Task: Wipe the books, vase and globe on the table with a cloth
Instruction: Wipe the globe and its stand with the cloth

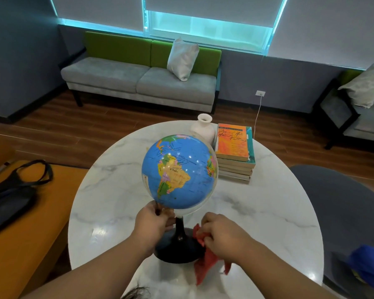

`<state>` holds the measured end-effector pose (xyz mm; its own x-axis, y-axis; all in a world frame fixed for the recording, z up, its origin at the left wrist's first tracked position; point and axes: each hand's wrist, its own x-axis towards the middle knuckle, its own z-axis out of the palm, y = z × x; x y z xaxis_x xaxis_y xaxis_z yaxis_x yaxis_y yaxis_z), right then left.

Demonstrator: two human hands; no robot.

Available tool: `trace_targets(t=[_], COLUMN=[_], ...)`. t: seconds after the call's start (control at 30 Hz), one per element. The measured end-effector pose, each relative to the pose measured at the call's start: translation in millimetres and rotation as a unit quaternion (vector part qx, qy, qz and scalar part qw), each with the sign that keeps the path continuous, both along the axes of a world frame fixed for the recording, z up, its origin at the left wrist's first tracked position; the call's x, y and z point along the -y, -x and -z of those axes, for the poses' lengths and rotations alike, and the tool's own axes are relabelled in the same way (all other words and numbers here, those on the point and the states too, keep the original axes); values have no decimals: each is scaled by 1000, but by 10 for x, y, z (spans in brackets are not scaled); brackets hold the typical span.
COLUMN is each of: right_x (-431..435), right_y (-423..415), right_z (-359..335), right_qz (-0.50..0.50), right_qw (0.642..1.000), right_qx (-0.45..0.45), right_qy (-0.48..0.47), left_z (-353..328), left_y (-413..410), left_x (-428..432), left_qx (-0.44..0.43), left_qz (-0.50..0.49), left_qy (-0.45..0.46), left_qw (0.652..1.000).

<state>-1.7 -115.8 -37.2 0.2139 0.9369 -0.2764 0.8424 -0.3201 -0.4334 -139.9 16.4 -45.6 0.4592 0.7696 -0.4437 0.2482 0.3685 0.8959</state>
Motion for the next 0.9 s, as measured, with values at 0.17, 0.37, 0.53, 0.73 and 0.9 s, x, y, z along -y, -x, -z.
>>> trace_targets(t=[0.17, 0.37, 0.53, 0.73, 0.9], right_x=[58, 83, 63, 23, -17], right_y=[176, 185, 1, 215, -149], right_z=[-8, 73, 321, 265, 554], right_qz=[-43, -76, -13, -77, 45], right_qw=[996, 993, 999, 991, 999], right_qx=[-37, -66, -8, -85, -24], right_qy=[-69, -65, -48, -64, -8], left_z=[40, 65, 97, 93, 49], left_y=[44, 72, 114, 98, 126], left_x=[-57, -42, -30, -68, -94], left_qx=[5, 28, 28, 45, 50], left_qz=[-1, -2, 31, 20, 51], left_qy=[-7, 9, 12, 9, 16], left_qw=[1000, 1000, 999, 999, 997])
